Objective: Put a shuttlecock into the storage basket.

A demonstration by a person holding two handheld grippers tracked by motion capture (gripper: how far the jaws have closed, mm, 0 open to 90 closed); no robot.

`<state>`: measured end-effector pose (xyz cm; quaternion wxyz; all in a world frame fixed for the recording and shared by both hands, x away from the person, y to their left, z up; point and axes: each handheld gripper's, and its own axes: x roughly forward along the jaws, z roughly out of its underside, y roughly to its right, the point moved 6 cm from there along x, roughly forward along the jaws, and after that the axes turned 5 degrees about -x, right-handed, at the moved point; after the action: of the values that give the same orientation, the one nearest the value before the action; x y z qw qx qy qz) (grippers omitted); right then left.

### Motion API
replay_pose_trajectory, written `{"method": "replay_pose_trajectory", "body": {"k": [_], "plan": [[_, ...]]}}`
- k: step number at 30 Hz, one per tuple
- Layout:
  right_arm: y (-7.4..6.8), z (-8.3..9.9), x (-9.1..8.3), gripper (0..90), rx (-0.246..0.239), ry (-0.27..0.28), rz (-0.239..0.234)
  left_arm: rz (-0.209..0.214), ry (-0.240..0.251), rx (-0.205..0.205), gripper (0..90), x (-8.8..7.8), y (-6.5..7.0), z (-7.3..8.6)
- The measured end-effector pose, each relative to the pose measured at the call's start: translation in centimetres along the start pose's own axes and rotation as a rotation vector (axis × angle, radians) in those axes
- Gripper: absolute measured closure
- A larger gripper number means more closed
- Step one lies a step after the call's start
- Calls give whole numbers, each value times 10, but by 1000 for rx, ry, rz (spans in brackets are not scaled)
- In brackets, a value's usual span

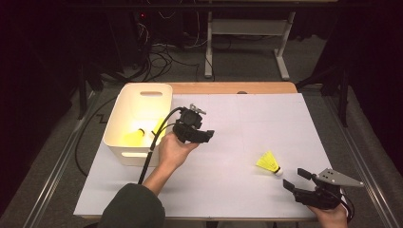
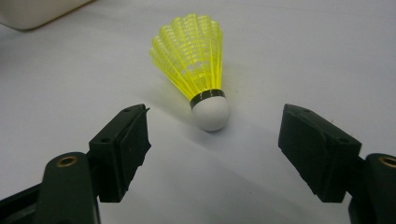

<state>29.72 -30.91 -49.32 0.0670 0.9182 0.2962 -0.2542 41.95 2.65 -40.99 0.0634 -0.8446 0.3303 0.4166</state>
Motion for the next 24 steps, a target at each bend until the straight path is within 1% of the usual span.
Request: {"method": "replay_pose_trajectory", "body": {"k": [3,8,15,18,24], "plan": [[0,0,0,250,1,0,0,-4,-12,8,444,3,0,2],[1,0,0,250,6,1,0,-8,-5,14,445,3,1,4],[1,0,0,250,9,2,2,0,-4,20,445,7,3,9],[1,1,0,250,0,0,1,8,-3,20,445,10,4,12],[1,0,0,250,3,-1,1,19,-17,17,446,18,5,18]]}}
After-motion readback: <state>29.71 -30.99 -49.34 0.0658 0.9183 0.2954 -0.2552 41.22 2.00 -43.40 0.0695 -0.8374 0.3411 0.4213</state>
